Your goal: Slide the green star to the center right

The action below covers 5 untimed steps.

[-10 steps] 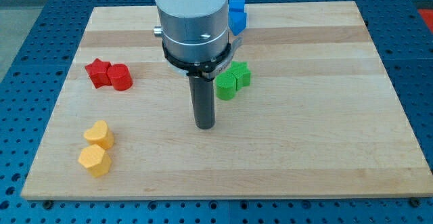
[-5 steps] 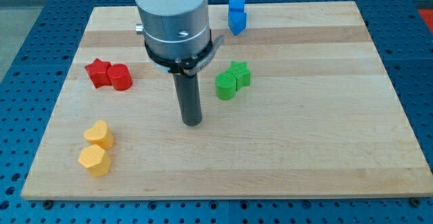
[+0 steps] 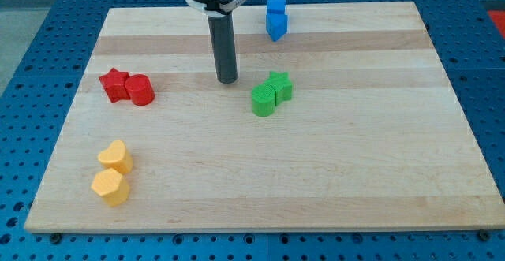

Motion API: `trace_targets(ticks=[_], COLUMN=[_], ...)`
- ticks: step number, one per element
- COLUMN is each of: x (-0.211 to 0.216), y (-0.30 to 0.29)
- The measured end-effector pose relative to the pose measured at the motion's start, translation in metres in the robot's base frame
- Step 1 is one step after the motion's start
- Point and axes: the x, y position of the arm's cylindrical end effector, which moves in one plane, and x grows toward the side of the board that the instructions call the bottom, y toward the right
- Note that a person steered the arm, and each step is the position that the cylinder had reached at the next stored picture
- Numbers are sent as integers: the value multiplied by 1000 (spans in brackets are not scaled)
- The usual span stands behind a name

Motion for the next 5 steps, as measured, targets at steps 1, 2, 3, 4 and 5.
trace_targets(ticks=[1, 2, 3, 4, 5], x=[1, 3, 3, 1, -22], y=[0, 0, 0, 0, 0])
